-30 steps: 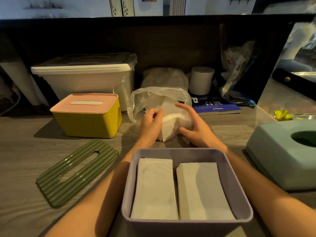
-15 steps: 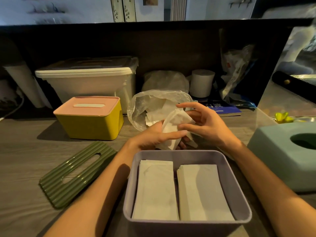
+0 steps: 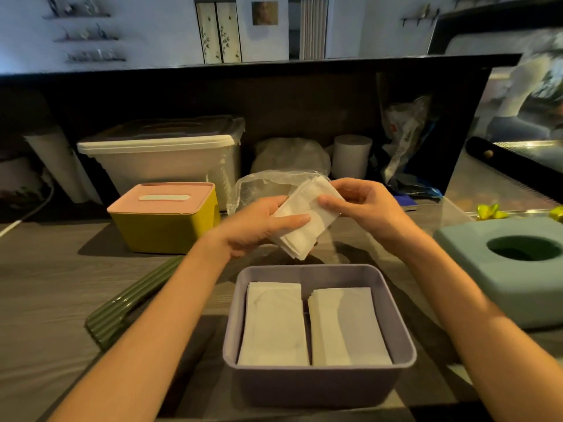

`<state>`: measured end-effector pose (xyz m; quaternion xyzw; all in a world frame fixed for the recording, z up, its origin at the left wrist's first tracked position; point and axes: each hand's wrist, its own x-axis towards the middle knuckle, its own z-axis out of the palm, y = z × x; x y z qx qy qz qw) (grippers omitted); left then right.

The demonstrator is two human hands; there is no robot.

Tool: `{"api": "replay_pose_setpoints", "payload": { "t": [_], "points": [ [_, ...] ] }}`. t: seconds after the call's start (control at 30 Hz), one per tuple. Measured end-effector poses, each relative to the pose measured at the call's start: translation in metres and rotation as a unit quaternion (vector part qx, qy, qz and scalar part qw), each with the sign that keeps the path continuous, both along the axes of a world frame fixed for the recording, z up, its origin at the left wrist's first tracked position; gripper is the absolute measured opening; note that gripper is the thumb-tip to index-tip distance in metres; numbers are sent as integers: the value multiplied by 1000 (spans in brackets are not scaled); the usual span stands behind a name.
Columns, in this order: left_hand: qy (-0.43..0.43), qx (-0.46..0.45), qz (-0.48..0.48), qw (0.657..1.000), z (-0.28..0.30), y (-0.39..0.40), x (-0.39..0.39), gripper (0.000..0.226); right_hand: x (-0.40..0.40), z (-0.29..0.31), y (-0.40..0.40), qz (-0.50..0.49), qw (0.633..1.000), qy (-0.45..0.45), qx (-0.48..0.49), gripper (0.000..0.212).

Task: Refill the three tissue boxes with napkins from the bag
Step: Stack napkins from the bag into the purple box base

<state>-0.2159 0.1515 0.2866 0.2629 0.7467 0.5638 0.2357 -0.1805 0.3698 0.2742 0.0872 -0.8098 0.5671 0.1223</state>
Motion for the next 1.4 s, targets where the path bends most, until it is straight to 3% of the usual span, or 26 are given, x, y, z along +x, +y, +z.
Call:
{"api": "replay_pose_setpoints", "payload": {
  "t": [0.17,0.37,0.53,0.77,0.9,1.07,1.2,1.3,1.4],
  "points": [
    [51,-10,66,996,42,-10,24,35,24,43,5,61,994,-80,-37,32],
    [36,-62,138,988,65,-7,73,33,60,74,10,50,989,-132,34,30],
    [-11,-54,163,985,46,0,117,54,89,76,9,40,974,-185,124,27],
    [62,-133,133,980,18,5,146,46,108,62,2,-10,956,-174,237,24],
    [51,-146,120,981,16,7,149,47,111,60,-1,-29,940,-153,302,23],
    [190,-267,97,940,8,11,144,51,110,52,-10,-45,920,-140,362,24],
    [230,-295,84,924,6,11,141,54,102,44,-16,-53,902,-145,403,36],
    [226,-268,90,932,19,3,129,46,95,55,-9,-20,915,-165,367,33],
    [239,-226,140,934,36,-11,106,33,78,60,-1,-23,959,-96,266,28]
  ]
}}
